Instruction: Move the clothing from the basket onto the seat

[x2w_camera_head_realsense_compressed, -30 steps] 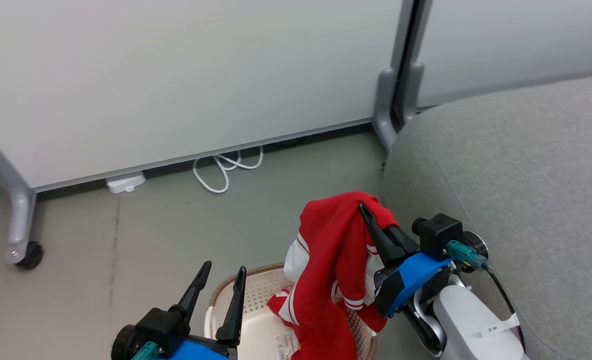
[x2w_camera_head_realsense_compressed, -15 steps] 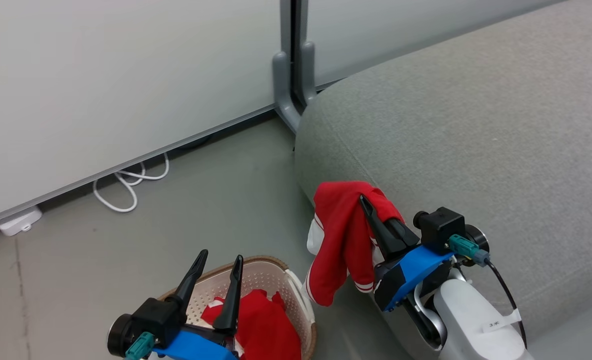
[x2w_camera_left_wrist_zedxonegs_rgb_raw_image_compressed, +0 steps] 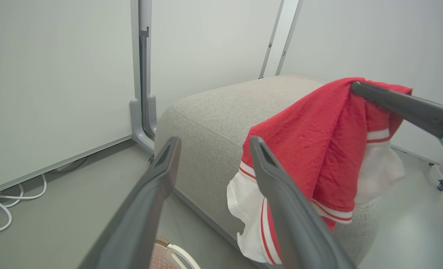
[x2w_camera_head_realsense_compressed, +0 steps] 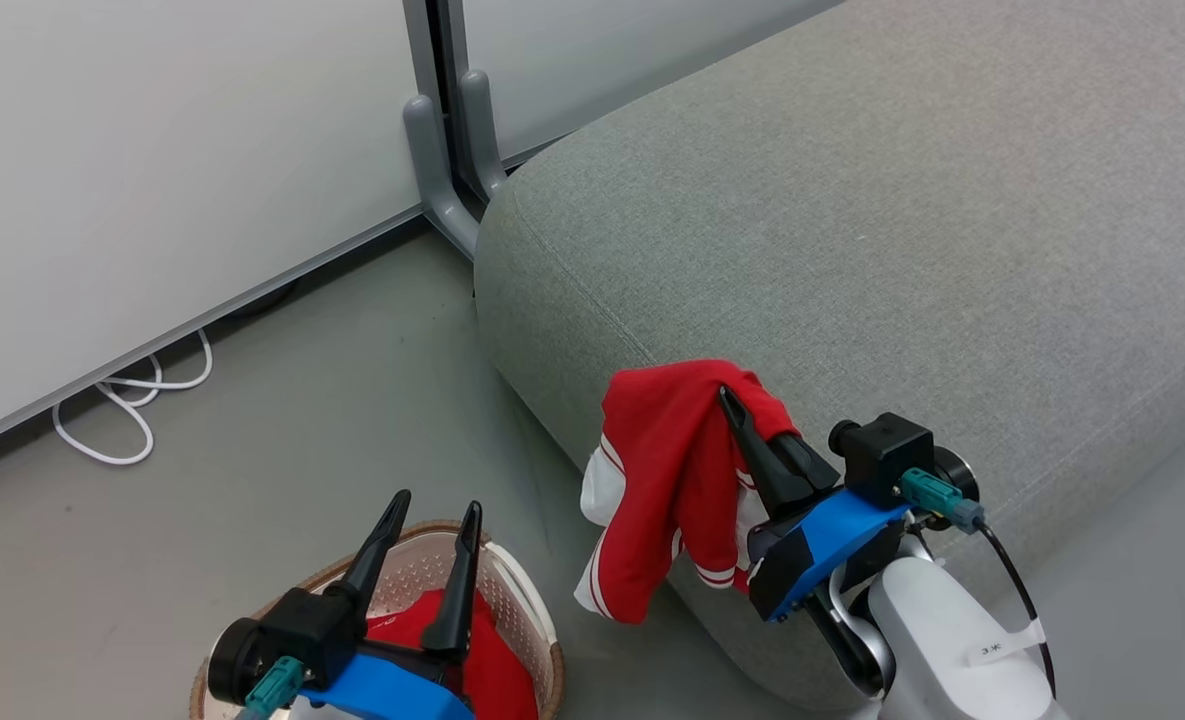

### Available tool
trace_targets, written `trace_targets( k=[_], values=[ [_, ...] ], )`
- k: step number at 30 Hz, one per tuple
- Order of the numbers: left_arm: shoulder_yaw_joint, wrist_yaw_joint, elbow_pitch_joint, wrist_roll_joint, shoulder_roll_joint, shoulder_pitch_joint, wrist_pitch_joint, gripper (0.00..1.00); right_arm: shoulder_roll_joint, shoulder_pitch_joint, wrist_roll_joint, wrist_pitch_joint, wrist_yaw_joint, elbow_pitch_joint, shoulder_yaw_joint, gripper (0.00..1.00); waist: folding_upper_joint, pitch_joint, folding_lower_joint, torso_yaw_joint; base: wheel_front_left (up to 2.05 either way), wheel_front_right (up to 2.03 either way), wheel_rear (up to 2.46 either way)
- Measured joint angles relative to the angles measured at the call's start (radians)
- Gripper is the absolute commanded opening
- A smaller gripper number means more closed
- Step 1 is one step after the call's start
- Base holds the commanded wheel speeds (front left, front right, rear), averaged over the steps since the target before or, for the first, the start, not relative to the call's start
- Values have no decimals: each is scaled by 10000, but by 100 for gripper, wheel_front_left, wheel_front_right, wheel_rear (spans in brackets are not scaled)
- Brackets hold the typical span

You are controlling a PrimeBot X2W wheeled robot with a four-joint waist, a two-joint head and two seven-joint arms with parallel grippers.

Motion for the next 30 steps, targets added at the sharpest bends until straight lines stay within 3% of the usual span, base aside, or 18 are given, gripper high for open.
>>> trace_targets(
  k=[9, 14, 22, 30],
  values=[
    [-59, 0, 2, 56, 36, -106, 0, 100, -2, -62, -4, 0, 0, 40, -171, 0, 0, 167, 0, 106, 0, 0, 0],
    [-46, 0, -63, 81, 138, -292, 0, 100, 6, -1249, -17, 272, 2, 336, -621, 0, 0, 455, 0, 291, 0, 0, 0],
    [-360, 0, -244, 174, 537, -1203, 0, 100, -132, -4398, -1225, 746, 2, 1304, -3871, 0, 0, 1458, 1, 826, 0, 0, 0],
    [-876, 0, -393, 207, 863, -2271, 0, 100, -1701, -6210, -2410, 989, 2, 1925, -6796, 0, 0, 2668, 1, 1843, 0, 0, 0]
  ],
)
